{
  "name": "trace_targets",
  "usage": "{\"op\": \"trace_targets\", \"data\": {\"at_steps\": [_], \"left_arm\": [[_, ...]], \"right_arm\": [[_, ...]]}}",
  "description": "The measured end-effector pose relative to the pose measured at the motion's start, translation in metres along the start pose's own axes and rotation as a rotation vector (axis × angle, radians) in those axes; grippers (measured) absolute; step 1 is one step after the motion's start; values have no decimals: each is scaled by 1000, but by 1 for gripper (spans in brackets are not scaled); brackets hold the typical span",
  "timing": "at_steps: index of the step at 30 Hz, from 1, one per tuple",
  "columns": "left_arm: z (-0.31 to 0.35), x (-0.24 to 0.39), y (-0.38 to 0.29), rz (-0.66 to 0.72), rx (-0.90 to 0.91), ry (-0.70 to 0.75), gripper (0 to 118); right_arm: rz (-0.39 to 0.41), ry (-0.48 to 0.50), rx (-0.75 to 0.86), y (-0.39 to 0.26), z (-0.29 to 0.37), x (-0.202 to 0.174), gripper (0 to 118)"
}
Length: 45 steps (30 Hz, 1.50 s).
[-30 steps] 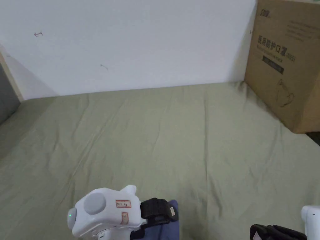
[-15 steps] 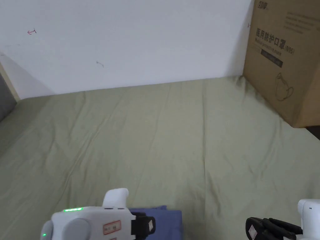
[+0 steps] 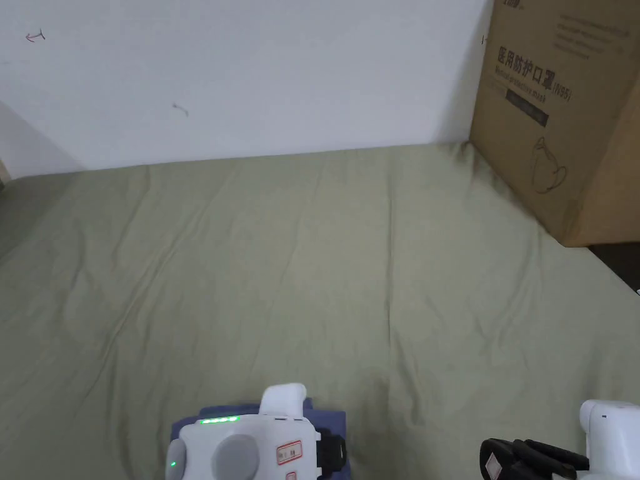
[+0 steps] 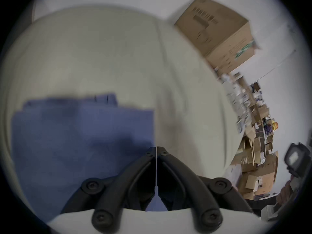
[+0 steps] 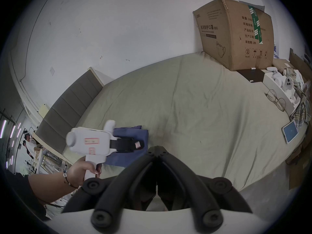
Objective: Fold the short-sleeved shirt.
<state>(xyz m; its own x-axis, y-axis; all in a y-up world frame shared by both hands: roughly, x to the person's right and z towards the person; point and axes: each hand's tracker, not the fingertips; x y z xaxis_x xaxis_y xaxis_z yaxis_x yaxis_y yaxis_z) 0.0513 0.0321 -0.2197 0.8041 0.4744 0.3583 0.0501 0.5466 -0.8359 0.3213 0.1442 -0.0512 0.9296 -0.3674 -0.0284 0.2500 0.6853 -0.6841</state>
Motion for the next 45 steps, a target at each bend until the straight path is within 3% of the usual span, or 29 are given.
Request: {"op": "trace_targets", "data": {"at_steps": [3, 6, 10, 12, 16, 19, 21, 24, 31, 35, 39, 42, 45], "left_arm": [[70, 18, 9, -87, 240, 45, 1], [145, 32, 13, -150, 492, 145, 1], [237, 56, 13, -321, 788, 294, 1], [270, 66, 10, -335, 889, 402, 1], [303, 69, -18, -329, 1056, 509, 1], [296, 68, -51, -350, 1089, 688, 1], [292, 64, -64, -309, 1070, 687, 1], [288, 58, -65, -312, 1044, 676, 1], [285, 59, -57, -281, 1044, 662, 1], [283, 52, -59, -301, 952, 622, 1], [282, 33, -66, -300, 864, 657, 1], [279, 9, -66, -237, 779, 645, 1], [275, -18, -67, -168, 697, 608, 1]], "right_arm": [[16, 46, 53, 6, 6, -12, 0], [83, 61, 188, 20, 19, -32, 0], [194, 41, 524, 41, 47, -65, 0], [228, 39, 675, 46, 58, -77, 0], [258, -145, 834, 38, 57, -91, 0], [255, -255, 851, 17, 46, -87, 0], [245, -316, 819, 8, 41, -84, 0], [229, -269, 800, 10, 46, -80, 0], [219, -280, 838, 15, 52, -82, 0], [239, -197, 575, 1, 18, -70, 0], [168, -19, 15, -6, -77, -58, 0], [48, 92, -235, -23, -153, -48, 0], [-92, 123, -398, -39, -211, -36, 0]]}}
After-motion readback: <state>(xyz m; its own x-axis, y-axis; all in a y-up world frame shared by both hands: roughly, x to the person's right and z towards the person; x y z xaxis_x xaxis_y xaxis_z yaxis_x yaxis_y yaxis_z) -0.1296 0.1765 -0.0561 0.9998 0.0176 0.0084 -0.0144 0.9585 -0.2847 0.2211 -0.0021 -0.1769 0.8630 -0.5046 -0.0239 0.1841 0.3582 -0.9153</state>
